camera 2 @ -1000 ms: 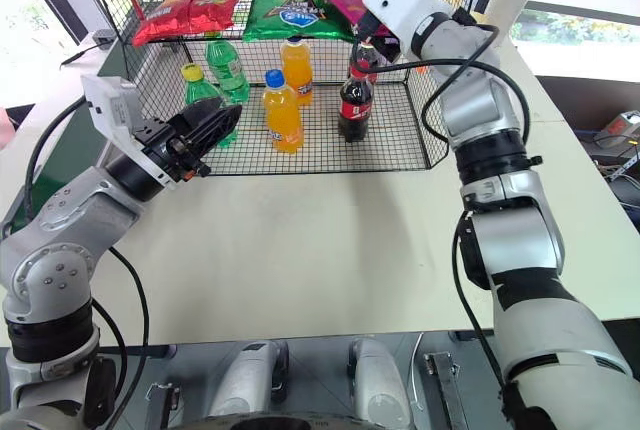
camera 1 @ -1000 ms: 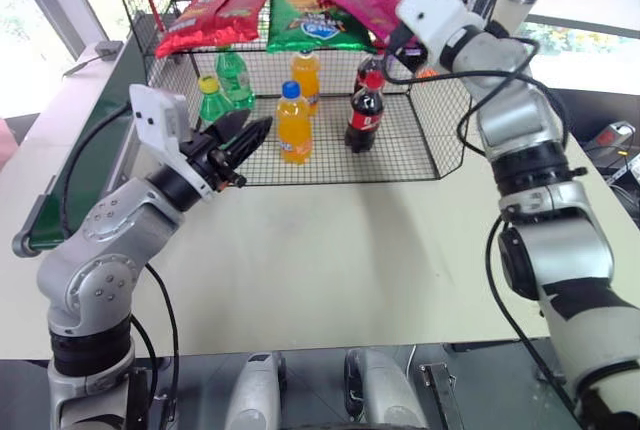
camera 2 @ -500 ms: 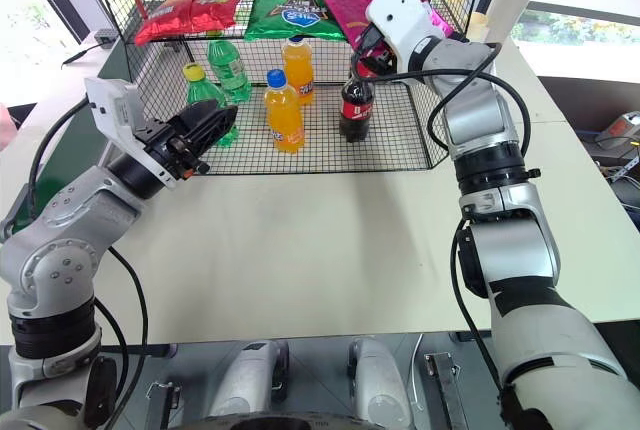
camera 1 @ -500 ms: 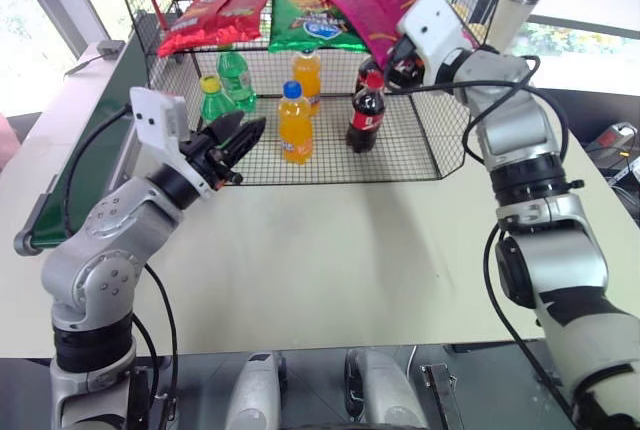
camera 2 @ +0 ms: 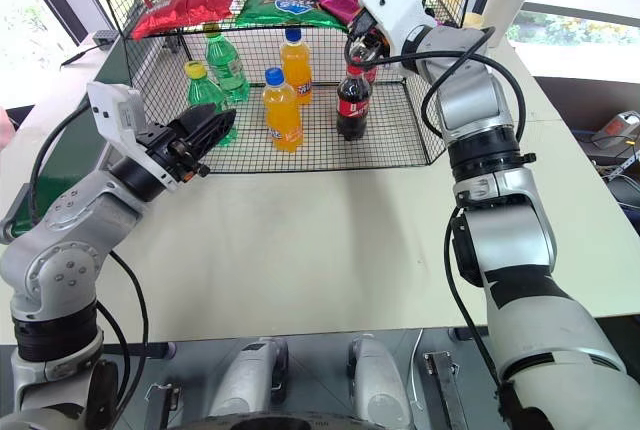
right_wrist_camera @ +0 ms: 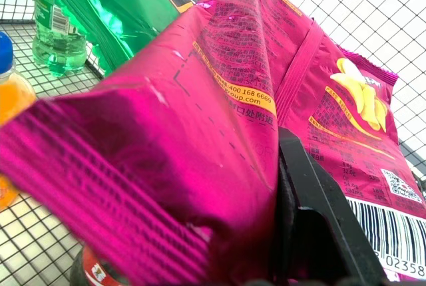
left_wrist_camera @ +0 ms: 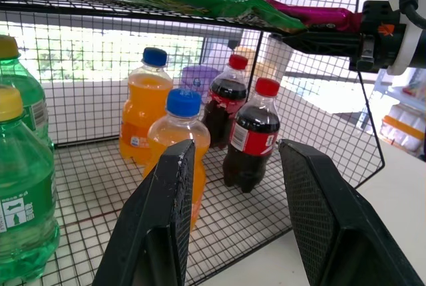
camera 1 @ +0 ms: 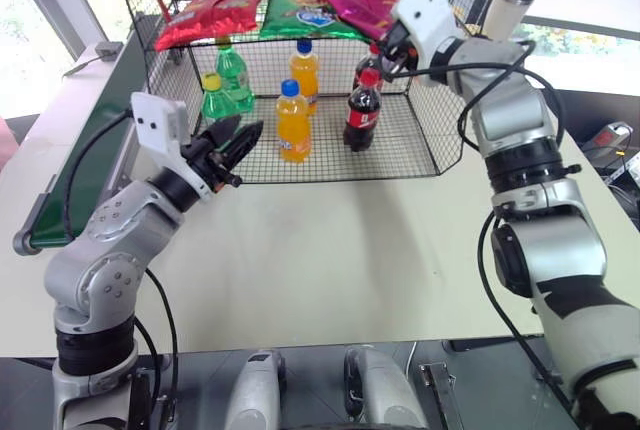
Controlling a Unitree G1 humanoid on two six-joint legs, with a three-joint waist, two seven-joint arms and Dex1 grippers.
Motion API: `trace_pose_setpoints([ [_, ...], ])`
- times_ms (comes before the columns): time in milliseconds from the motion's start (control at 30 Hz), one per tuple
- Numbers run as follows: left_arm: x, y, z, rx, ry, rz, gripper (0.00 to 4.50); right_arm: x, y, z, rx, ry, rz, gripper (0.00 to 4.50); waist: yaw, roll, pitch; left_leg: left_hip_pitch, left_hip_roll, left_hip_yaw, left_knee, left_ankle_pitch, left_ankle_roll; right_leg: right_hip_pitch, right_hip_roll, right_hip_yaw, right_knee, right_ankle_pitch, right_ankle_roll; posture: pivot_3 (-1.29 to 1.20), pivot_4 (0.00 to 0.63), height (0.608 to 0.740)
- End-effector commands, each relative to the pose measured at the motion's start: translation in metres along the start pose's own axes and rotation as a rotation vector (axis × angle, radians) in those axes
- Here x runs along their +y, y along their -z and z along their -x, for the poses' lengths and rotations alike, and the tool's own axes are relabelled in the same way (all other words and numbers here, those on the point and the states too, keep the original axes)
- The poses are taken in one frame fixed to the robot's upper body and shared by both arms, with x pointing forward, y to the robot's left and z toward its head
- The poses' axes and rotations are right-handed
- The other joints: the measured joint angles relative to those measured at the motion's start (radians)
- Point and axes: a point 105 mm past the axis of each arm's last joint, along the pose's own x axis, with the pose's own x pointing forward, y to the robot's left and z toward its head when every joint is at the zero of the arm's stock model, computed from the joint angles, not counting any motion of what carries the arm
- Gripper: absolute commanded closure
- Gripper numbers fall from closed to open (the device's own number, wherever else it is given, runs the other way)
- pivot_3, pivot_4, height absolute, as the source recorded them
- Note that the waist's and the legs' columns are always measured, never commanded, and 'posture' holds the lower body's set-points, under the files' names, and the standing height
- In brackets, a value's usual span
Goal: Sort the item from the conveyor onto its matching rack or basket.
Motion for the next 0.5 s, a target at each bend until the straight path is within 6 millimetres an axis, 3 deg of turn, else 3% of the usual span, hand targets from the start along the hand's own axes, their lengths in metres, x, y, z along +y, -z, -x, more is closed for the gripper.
trace_pose_setpoints([
  [33, -0.003, -0.012, 0.002, -0.047, 0.004, -0.031, 2.43, -0.033, -0.031, 0.022, -0.131, 0.127, -0.073, 4.26, 0.002, 0.0, 0.0, 0.0, 0.0, 0.0, 0.0, 0.0, 0.0, 0.0, 0.0, 0.0, 0.0, 0.0, 0.0, 0.0, 0.15, 0.74],
  [100, -0.003, -0.012, 0.001, -0.046, 0.005, -0.03, 2.43, -0.032, -0.027, 0.025, -0.126, 0.136, -0.086, 4.26, 0.003, 0.0, 0.0, -0.002, 0.0, 0.0, 0.0, 0.0, 0.0, -0.001, 0.0, -0.001, -0.001, 0.0, 0.0, 0.0, 0.15, 0.74],
  [233, -0.003, -0.012, -0.002, -0.043, 0.016, -0.032, 2.43, -0.033, -0.023, 0.029, -0.11, 0.161, -0.066, 2.5, 0.007, 0.001, 0.0, -0.005, 0.0, -0.002, 0.0, 0.0, 0.0, -0.002, 0.0, -0.002, -0.002, 0.0, 0.0, 0.0, 0.15, 0.74],
  [333, -0.003, -0.012, -0.002, -0.042, 0.016, -0.031, 2.43, -0.035, -0.024, 0.037, -0.109, 0.161, -0.047, 0.89, 0.004, 0.001, 0.001, -0.006, -0.001, -0.002, -0.001, 0.0, 0.0, -0.003, 0.0, -0.003, -0.003, 0.0, 0.001, 0.0, 0.15, 0.74],
  [500, -0.002, -0.01, -0.002, -0.038, 0.013, -0.029, 2.43, -0.036, -0.025, 0.052, -0.112, 0.169, -0.04, 0.89, 0.001, 0.001, 0.001, -0.005, 0.0, -0.003, -0.001, 0.0, 0.0, -0.003, 0.0, -0.003, -0.003, 0.0, 0.001, 0.0, 0.15, 0.74],
])
